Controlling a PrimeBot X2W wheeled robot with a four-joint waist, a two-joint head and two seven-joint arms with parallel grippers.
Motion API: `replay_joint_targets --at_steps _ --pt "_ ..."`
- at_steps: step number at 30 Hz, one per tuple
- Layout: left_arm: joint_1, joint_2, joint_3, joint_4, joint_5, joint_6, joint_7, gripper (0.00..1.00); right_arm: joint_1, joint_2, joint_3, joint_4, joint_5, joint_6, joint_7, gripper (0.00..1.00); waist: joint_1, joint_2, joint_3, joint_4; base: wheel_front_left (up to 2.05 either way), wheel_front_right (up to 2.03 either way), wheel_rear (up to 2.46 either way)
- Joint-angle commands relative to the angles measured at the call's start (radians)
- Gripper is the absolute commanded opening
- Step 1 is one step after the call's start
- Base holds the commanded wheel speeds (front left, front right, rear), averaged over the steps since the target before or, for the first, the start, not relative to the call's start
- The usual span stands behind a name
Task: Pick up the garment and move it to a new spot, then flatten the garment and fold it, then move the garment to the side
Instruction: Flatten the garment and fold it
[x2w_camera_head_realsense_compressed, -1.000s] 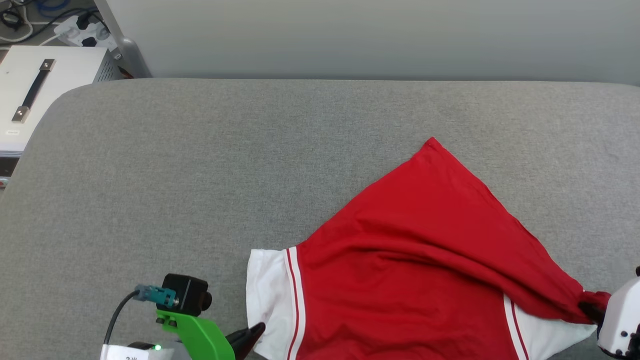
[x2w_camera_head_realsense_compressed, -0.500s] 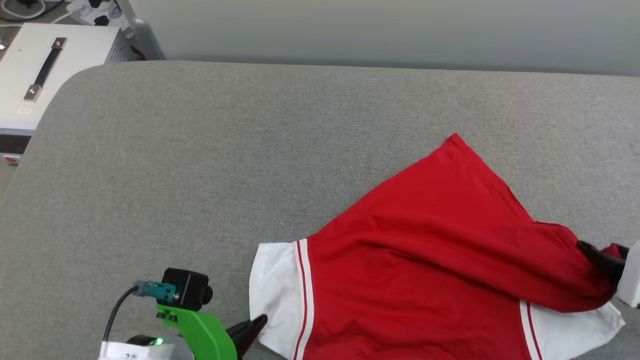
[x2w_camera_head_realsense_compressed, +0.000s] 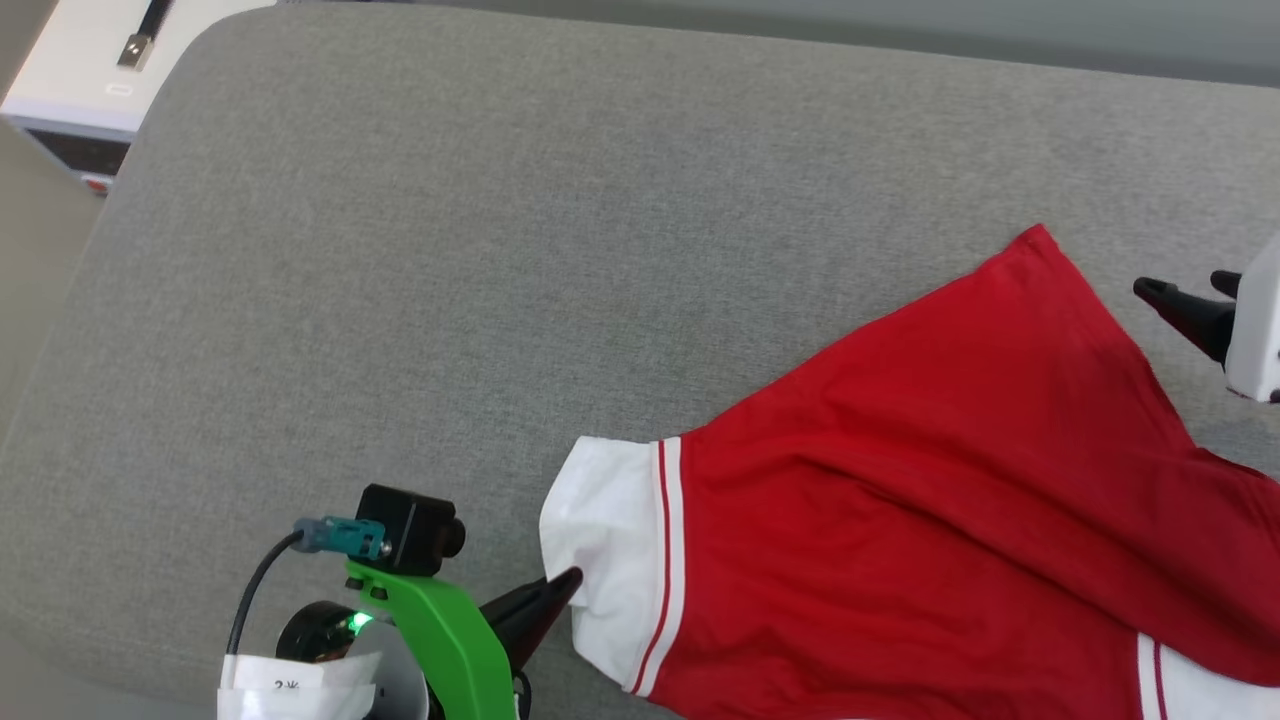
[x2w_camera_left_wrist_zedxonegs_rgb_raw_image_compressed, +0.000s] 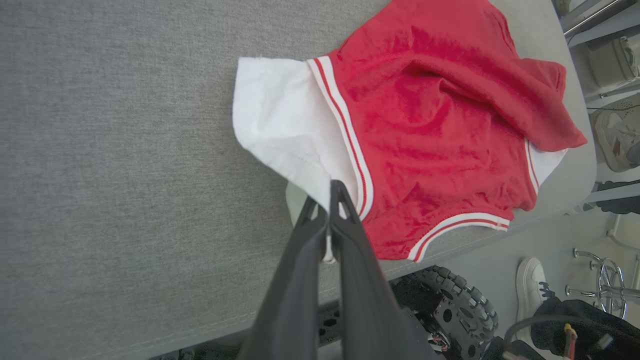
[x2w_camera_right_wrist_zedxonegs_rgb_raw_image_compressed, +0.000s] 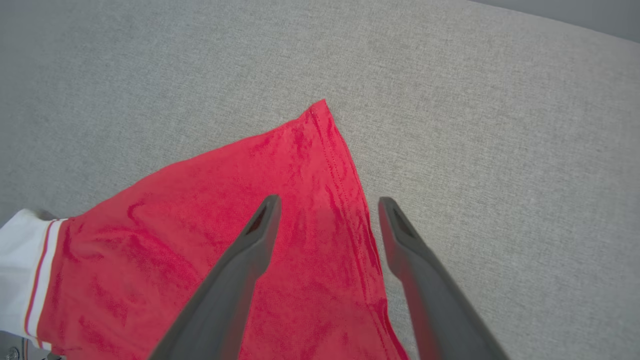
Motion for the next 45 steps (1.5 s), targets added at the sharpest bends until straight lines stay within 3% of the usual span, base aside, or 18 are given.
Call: replay_joint_targets --at_steps 1,13,26,28,34,40,45 --pt "-0.021 -0.012 -0.002 -0.004 0.002 -0.010 -0.009 0.00 -0.037 -0.006 0.012 0.024 -0.015 -0.001 0.009 1.00 0.0000 0.0000 0.077 0.077 0.00 0.00 0.00" --pt "-0.063 -0.066 -0.025 0.006 -0.016 -0.061 -0.038 0.00 -0.180 -0.053 0.085 0.223 -0.090 -0.001 0.001 1.00 0.0000 0.0000 0.159 0.169 0.00 0.00 0.00" --pt "-0.080 -0.091 -0.040 0.031 -0.015 -0.078 -0.057 0.00 -0.140 -0.092 0.150 0.330 -0.062 -0.001 -0.004 1.00 0.0000 0.0000 0.179 0.215 0.00 0.00 0.00" --pt "-0.081 -0.094 -0.042 0.032 -0.016 -0.078 -0.056 0.00 -0.129 -0.105 0.166 0.330 -0.051 -0.001 -0.008 0.00 0.0000 0.0000 0.176 0.218 0.00 0.00 0.00" --pt "-0.082 -0.095 -0.038 0.038 -0.017 -0.074 -0.061 0.00 -0.131 -0.123 0.187 0.330 -0.034 -0.001 -0.049 0.00 0.0000 0.0000 0.163 0.217 0.00 0.00 0.00" --pt "-0.103 -0.105 -0.008 0.025 0.000 -0.077 -0.113 0.00 -0.167 -0.099 0.148 0.365 -0.021 -0.001 -0.167 0.00 0.0000 0.0000 0.117 0.198 0.00 0.00 0.00" --pt "-0.111 -0.082 0.015 0.018 0.012 -0.068 -0.118 0.00 -0.179 -0.085 0.141 0.389 -0.003 -0.001 -0.261 0.00 0.0000 0.0000 0.054 0.159 0.00 0.00 0.00"
